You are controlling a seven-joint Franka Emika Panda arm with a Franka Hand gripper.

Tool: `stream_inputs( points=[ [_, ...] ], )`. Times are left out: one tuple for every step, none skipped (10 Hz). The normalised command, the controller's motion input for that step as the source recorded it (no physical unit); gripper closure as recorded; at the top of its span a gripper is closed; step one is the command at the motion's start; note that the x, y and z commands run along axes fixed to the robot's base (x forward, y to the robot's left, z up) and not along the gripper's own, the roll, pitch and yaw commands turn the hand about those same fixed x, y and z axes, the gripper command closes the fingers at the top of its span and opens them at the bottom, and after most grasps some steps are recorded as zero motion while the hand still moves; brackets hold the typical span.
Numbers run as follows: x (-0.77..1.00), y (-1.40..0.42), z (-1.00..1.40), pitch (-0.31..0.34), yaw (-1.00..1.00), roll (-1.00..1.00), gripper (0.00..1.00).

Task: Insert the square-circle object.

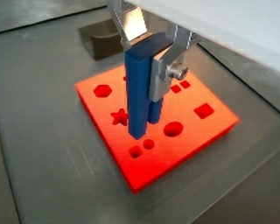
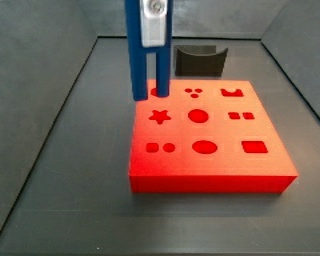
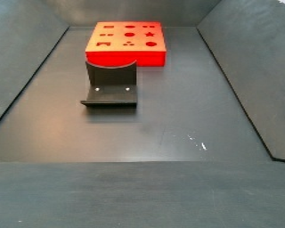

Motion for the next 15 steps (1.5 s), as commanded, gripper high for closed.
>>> stream_inputs(
  points=[
    [0.00, 0.00, -0.17, 0.183, -0.68, 0.27, 1.00],
    [0.00, 0.00, -0.12, 0.184, -0.64, 0.31, 1.00],
    [0.00, 0.00, -0.10, 0.187, -0.58, 0.33, 1.00],
    [0.20, -0.09, -0.04, 0.176, -0.43, 0.33, 1.00],
    [0.36, -0.19, -0.01, 0.181, -0.32, 0.32, 1.00],
    [0.09, -0.11, 0.00, 0.071, -0.09, 0.06, 1.00],
    [0.00, 0.00, 0.00, 0.000, 0.00, 0.00, 1.00],
    [0.04, 0.00, -0.09, 0.000, -0.04, 0.01, 1.00],
    [0.15, 0.00, -0.34, 0.000, 0.00, 0.03, 1.00],
    [0.24, 0.00, -0.45, 0.000, 0.00, 0.02, 1.00],
    [0.31, 0.00, -0.49, 0.000, 0.00, 0.01, 1.00],
    [0.23, 0.00, -0.48, -0.016, 0.00, 0.00, 1.00],
    [0.20, 0.00, -0.41, -0.014, 0.00, 0.00, 1.00],
    [0.14, 0.00, -0.22, 0.000, 0.06, 0.07, 1.00],
    [-0.16, 0.00, -0.17, -0.007, 0.09, 0.24, 1.00]
  ],
)
